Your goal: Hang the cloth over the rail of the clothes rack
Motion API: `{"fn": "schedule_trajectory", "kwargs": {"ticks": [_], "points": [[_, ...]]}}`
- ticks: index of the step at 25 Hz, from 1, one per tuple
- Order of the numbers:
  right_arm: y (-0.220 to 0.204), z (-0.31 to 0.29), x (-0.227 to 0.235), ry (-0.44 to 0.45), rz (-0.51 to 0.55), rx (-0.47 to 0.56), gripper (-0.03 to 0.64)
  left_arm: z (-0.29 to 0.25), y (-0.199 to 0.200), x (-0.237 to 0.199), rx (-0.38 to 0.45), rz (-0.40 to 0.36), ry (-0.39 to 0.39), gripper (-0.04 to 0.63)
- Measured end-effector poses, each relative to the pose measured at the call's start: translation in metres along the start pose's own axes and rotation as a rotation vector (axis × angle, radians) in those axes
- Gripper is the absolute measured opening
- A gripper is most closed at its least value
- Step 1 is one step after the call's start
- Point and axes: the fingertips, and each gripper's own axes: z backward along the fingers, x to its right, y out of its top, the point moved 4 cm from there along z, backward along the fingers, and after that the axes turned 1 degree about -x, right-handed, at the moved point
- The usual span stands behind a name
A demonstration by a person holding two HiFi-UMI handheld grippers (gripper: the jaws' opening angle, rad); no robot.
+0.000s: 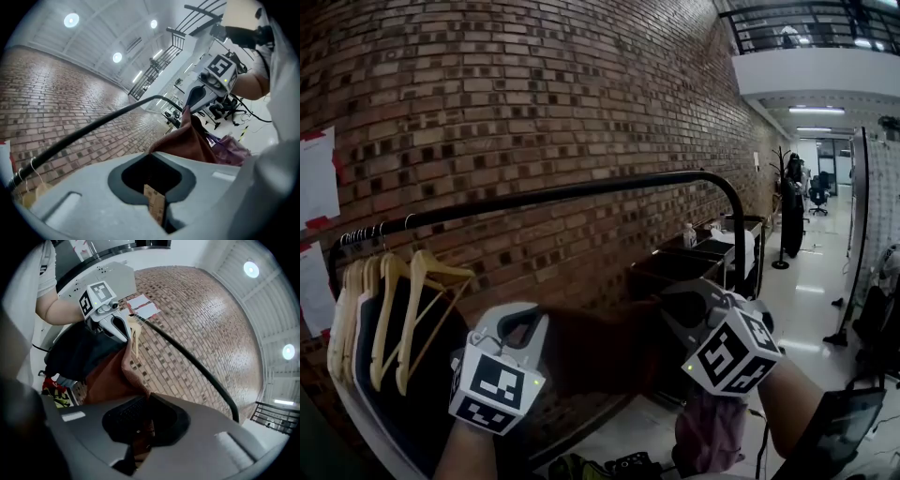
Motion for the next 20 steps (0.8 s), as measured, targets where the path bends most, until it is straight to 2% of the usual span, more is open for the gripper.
{"fn": "schedule_trajectory", "kwargs": {"ticks": [5, 10, 15, 20], "points": [[0.032, -0.003, 0.06, -0.114, 0.049, 0.059, 0.014, -0.005, 0.036, -0.049, 0.089, -0.025, 0.064, 0.014], [0.063, -0.006, 0.102, -0.174, 0.076, 0.118, 0.014, -0.003, 0.064, -0.095, 0.145, -0.072, 0.135, 0.014], [0.084, -0.008, 0.135, -0.212, 0.084, 0.158, 0.014, 0.003, 0.093, -0.13, 0.19, -0.151, 0.209, 0.014], [0.104, -0.01, 0.171, -0.272, 0.144, 0.147, 0.014, -0.005, 0.114, -0.157, 0.178, -0.256, 0.285, 0.014]]}}
